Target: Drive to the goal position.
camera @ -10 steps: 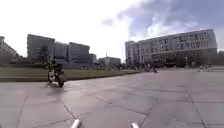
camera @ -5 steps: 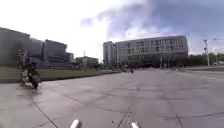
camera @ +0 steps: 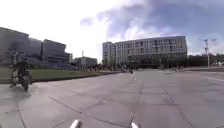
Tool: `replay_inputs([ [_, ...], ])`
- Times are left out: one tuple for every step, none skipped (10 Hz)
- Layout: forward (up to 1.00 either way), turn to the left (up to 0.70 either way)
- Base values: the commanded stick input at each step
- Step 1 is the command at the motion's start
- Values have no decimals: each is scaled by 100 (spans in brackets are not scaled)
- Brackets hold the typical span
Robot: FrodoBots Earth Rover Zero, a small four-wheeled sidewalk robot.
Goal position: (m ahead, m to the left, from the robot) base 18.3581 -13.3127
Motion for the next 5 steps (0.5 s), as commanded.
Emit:
replay_inputs([
  [100,-23],
  [100,-29],
  [100,-29],
  [100,-29],
  [100,-29],
])
